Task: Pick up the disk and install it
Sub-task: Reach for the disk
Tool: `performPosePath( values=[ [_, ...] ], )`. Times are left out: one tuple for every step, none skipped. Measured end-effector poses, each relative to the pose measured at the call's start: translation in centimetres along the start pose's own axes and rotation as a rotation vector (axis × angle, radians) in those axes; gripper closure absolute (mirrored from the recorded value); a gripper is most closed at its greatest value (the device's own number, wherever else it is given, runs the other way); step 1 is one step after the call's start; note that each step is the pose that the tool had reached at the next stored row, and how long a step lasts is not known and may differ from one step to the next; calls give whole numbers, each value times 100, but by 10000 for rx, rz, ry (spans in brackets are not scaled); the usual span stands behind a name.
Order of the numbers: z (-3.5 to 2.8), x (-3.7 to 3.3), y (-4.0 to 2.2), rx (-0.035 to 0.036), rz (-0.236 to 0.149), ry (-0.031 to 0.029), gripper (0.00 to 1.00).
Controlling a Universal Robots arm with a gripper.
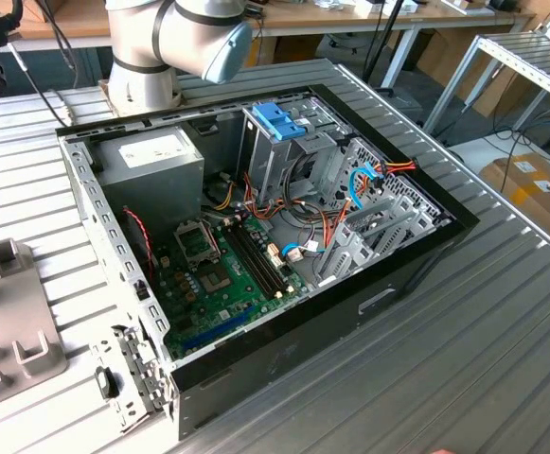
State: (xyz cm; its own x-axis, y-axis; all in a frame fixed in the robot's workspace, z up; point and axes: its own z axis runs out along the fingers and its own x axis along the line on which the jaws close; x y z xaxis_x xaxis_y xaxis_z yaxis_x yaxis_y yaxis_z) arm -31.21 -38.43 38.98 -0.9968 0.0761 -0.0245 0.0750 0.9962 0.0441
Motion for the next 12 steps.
performPosePath(
  values=[
    [2, 7, 9, 1, 1, 0, 89],
    [5, 18, 23, 1, 1, 0, 89],
    [7, 26, 33, 2, 1, -1, 89],
    [9, 35, 46, 4, 1, 0, 89],
    [11, 43, 55, 5, 1, 0, 89],
    [13, 51, 66, 6, 1, -1, 89],
    [15, 62, 79, 9, 0, -1, 89],
    [17, 72, 90, 10, 0, -1, 89],
    [19, 82, 102, 12, 0, -1, 89],
    [21, 93, 114, 13, 0, -2, 89],
    [23, 105, 127, 16, 0, -2, 89],
    [24, 117, 140, 18, 1, -1, 89]
  ],
)
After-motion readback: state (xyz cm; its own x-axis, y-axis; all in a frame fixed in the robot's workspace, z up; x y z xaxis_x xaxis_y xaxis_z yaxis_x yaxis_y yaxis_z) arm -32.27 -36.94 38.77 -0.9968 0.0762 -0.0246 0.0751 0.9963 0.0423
